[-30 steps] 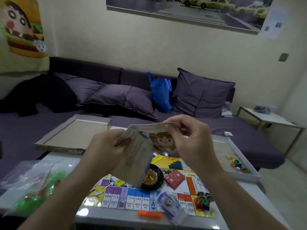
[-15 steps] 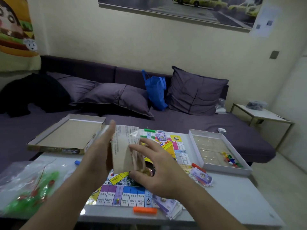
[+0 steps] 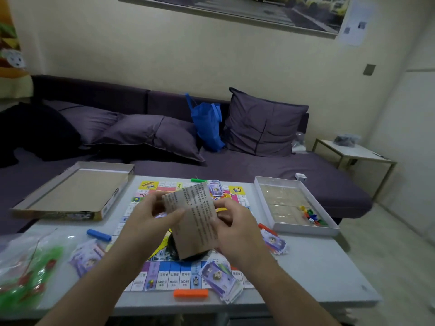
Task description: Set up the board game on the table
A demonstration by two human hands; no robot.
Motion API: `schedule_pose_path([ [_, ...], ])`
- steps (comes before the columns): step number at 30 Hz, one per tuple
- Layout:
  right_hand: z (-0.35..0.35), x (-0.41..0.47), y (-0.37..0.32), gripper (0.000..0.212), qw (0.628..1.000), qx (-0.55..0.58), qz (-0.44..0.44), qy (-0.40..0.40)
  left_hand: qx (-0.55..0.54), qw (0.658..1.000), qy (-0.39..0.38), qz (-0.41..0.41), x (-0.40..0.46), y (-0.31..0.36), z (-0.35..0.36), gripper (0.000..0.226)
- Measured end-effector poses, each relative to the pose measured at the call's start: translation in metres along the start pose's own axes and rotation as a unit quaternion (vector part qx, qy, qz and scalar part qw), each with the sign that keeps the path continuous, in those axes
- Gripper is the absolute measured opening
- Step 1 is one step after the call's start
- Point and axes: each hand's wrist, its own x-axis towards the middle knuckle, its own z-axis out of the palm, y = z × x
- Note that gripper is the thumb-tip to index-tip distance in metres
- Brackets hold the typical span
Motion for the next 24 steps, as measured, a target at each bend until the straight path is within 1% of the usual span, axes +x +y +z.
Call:
schedule_pose_path([
  [2, -0.016, 0.001, 0.005, 0.024, 1.0, 0.012, 0.004, 0.011, 0.058, 0.998, -0.008, 0.002, 0.005, -0.001, 0.005, 0.044],
  [3, -0.025, 0.002, 0.008, 0.024, 1.0, 0.021, 0.008, 0.017, 0.064, 0.998, -0.027, -0.013, 0.008, 0.0, 0.009, 0.045],
  [5, -0.041, 0.004, 0.016, 0.026, 0.999, 0.033, 0.014, 0.032, 0.063, 0.994, -0.072, -0.048, 0.015, 0.0, 0.025, 0.031],
  [7, -0.056, 0.005, 0.028, 0.026, 0.997, 0.05, 0.039, 0.045, 0.083, 0.993, -0.071, -0.052, 0.02, 0.003, 0.049, 0.015],
  [8, -0.065, 0.006, 0.034, 0.026, 0.995, 0.058, 0.058, 0.051, 0.077, 0.994, -0.054, -0.05, 0.023, 0.003, 0.062, 0.013],
  [10, -0.086, 0.007, 0.049, 0.023, 0.992, 0.066, 0.088, 0.068, 0.021, 0.997, -0.036, -0.058, 0.031, 0.004, 0.091, 0.011],
  [12, -0.11, 0.01, 0.067, 0.013, 0.989, 0.058, 0.101, 0.092, -0.016, 0.996, -0.053, -0.069, 0.045, 0.001, 0.123, 0.015],
  [14, -0.136, 0.018, 0.09, 0.009, 0.982, 0.05, 0.117, 0.138, -0.017, 0.993, -0.084, -0.078, 0.063, -0.004, 0.159, 0.02],
  [17, -0.179, 0.045, 0.135, 0.011, 0.955, 0.074, 0.155, 0.24, -0.035, 0.986, -0.132, -0.097, 0.092, -0.011, 0.22, 0.041],
  [19, -0.209, 0.07, 0.166, 0.014, 0.932, 0.095, 0.184, 0.298, -0.015, 0.98, -0.174, -0.098, 0.112, -0.018, 0.26, 0.049],
  [22, -0.25, 0.111, 0.206, 0.017, 0.905, 0.104, 0.211, 0.354, 0.013, 0.972, -0.213, -0.103, 0.139, -0.031, 0.306, 0.044],
  [24, -0.27, 0.139, 0.231, 0.018, 0.896, 0.081, 0.237, 0.367, 0.039, 0.969, -0.221, -0.103, 0.15, -0.039, 0.327, 0.038],
])
